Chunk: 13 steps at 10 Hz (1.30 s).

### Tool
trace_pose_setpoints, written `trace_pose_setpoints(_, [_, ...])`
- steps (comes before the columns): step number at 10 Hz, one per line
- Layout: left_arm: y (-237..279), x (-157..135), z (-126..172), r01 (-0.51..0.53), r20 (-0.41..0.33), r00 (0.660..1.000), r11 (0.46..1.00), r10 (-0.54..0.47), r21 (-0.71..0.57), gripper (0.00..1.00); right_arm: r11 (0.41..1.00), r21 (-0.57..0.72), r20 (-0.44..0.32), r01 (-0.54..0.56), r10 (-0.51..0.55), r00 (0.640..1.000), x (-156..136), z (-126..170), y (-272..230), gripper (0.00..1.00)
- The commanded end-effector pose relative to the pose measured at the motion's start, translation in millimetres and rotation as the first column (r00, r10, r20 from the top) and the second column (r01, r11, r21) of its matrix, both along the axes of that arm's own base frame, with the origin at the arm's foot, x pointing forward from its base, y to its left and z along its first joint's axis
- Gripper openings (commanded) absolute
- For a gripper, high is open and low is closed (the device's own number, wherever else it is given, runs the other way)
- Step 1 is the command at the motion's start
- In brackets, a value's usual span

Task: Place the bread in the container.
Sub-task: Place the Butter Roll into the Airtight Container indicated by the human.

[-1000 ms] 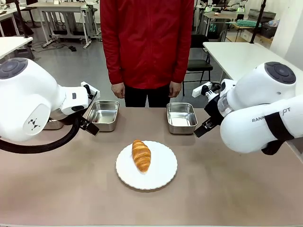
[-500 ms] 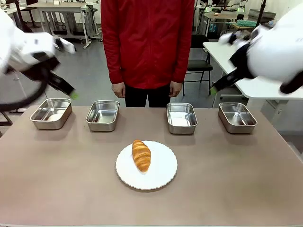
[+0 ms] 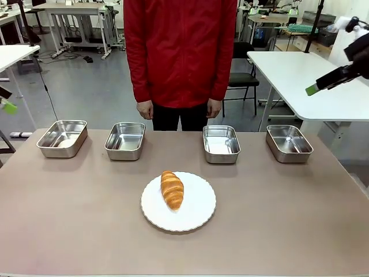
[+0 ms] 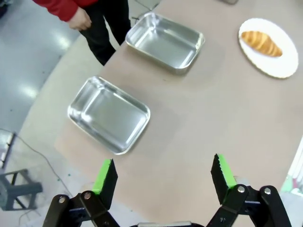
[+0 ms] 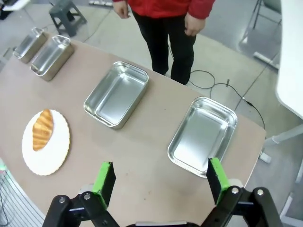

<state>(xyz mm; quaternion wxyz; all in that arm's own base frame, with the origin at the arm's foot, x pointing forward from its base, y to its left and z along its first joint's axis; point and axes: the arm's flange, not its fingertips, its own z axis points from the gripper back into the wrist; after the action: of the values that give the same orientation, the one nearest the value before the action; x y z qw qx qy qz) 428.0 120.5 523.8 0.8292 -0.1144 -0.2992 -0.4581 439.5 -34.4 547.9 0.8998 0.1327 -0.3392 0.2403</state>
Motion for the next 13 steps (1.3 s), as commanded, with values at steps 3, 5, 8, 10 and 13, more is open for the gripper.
trace_pose_setpoints(3, [-19, 2, 8, -0.016, -0.011, 1.0, 1.0, 0.017, 0.014, 1.0, 1.0, -0.013, -0.01, 0.024, -0.024, 1.0, 4, 3, 9, 1.0])
trace_pose_setpoints(5, [-15, 3, 3, -0.007, -0.005, 1.0, 1.0, 0.007, 0.027, 1.0, 1.0, -0.023, -0.006, 0.0, 0.0, 1.0, 1, -1, 6, 1.0])
trace_pose_setpoints(8, [22, 9, 2, -0.053, -0.041, 0.998, 0.995, 0.05, -0.089, 1.0, 0.985, 0.012, 0.021, -0.173, 0.172, 0.985, -9, 2, -61, 1.0])
trace_pose_setpoints(10, [40, 8, 2, -0.064, -0.047, 0.997, 0.988, 0.058, -0.137, 1.0, 0.973, 0.048, 0.047, -0.227, 0.225, 0.973, -23, -6, -90, 1.0])
trace_pose_setpoints(13, [63, 1, 10, -0.107, -0.013, 0.994, 0.978, 0.107, -0.179, 1.0, 0.961, 0.053, 0.104, -0.271, 0.264, 0.959, -35, -15, -114, 1.0])
